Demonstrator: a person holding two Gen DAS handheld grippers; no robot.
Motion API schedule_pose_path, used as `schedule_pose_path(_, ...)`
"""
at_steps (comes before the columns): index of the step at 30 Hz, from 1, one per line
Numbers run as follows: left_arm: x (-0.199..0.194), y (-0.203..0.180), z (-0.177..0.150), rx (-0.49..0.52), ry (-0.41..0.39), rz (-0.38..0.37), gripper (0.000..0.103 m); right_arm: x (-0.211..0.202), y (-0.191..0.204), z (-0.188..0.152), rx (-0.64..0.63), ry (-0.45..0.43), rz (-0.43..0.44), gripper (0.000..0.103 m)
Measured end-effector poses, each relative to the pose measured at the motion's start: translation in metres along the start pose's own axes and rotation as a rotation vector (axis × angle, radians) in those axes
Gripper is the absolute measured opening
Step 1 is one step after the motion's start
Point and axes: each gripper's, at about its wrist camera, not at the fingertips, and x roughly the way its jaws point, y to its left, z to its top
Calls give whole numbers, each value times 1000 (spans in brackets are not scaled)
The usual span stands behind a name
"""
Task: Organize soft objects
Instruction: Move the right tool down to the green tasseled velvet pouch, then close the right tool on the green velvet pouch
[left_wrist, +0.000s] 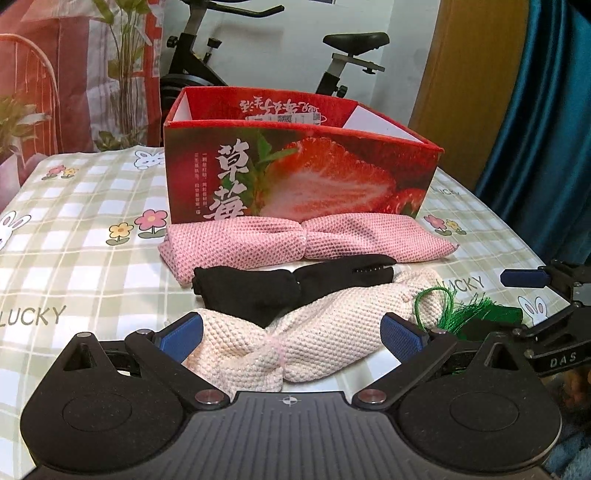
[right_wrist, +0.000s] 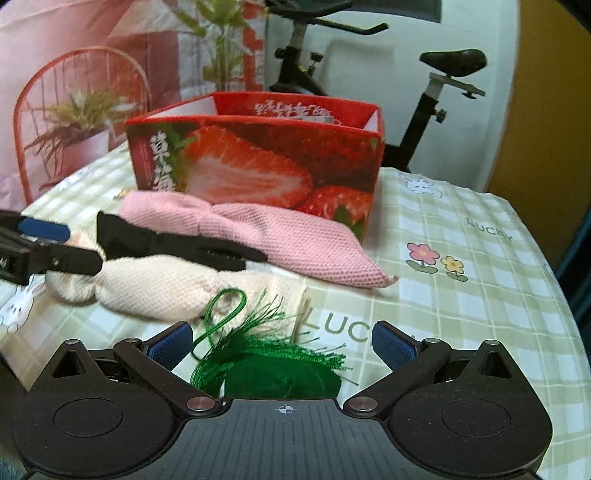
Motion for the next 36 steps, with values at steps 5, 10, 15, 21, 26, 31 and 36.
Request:
schedule_pose_path(5, 1, 1, -1, -8, 7, -2, 103, -3, 4, -5, -59, 78, 20, 102)
schedule_pose_path(10, 2, 0, -2, -4, 11, -12, 103, -1, 1, -13, -64, 151, 43, 80)
schedule_pose_path(15, 3, 1, -2, -12, 14, -24, 103, 0, -2, -12, -62, 173, 97, 70)
schedule_pose_path(21, 4, 2, -3, -27, 15, -48, 102, 13, 20, 2, -114, 181, 227, 69)
schedule_pose_path(26, 4, 8, -3, -61, 8, -64, 98, 32, 45, 18, -178, 156, 290, 69)
schedule_pose_path(31, 5, 10, -3, -81, 9, -107, 90, 40, 47, 23, -155, 146, 286, 74)
schedule_pose_path(36, 8, 5, 0, -76, 13, -179, 79, 26, 36, 14, -101, 139, 279, 85)
